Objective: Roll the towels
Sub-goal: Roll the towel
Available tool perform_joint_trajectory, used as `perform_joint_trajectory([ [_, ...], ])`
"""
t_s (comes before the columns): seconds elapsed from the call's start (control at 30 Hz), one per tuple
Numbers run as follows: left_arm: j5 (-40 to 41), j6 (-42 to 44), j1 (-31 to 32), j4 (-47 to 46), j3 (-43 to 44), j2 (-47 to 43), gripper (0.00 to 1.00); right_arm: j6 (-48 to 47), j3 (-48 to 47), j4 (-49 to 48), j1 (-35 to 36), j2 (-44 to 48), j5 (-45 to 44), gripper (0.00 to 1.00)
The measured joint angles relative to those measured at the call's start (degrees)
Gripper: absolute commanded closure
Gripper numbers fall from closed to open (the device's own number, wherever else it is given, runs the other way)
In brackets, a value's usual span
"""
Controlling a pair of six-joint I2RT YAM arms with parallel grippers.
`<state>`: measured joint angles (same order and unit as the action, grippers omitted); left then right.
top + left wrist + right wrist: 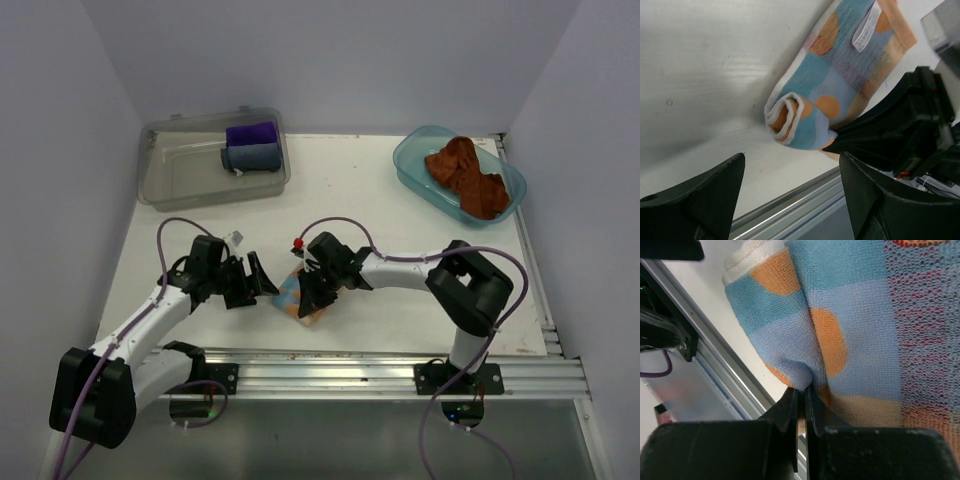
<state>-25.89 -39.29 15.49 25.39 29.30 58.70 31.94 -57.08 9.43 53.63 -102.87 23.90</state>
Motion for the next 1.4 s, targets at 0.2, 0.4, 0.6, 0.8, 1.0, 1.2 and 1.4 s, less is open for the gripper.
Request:
perform_joint_trajectory([
  [0.2, -1.8, -1.7, 0.0, -1.4, -4.0, -0.1, 0.21, 2.1, -0.9, -0.2, -2.1, -2.5, 6.5, 1.00],
  [0.4, -2.6, -3.3, 0.0, -4.5, -4.9, 1.2, 0.24, 3.6, -1.5, -0.7, -3.2, -4.5, 11.0, 1.00],
  [0.6, -2.5, -5.1, 1.0, -8.6, -4.9, 4.8, 0.28, 3.9, -2.1, -0.3, -3.3, -4.8, 11.9, 1.00],
  [0.8, -1.8, -7.2, 2.1, -11.7, -5.8, 8.1, 0.35, 3.9, -2.5, 0.3, -3.3, -4.8, 11.8, 1.00],
  [1.0, -0.4, -10.3, 3.7, -14.7, -5.8, 11.7, 0.53, 3.8, -2.6, 0.6, -3.3, -4.8, 11.6, 1.00],
  [1.2, 0.9, -12.8, 4.4, -15.1, -5.7, 12.8, 0.88, 2.8, -3.5, 3.2, -2.8, -4.4, 8.9, 0.76],
  [1.4, 1.7, -14.4, 4.5, -14.4, -5.7, 12.8, 1.00, -0.1, -5.4, 10.8, 1.0, 2.4, -3.8, 0.56],
])
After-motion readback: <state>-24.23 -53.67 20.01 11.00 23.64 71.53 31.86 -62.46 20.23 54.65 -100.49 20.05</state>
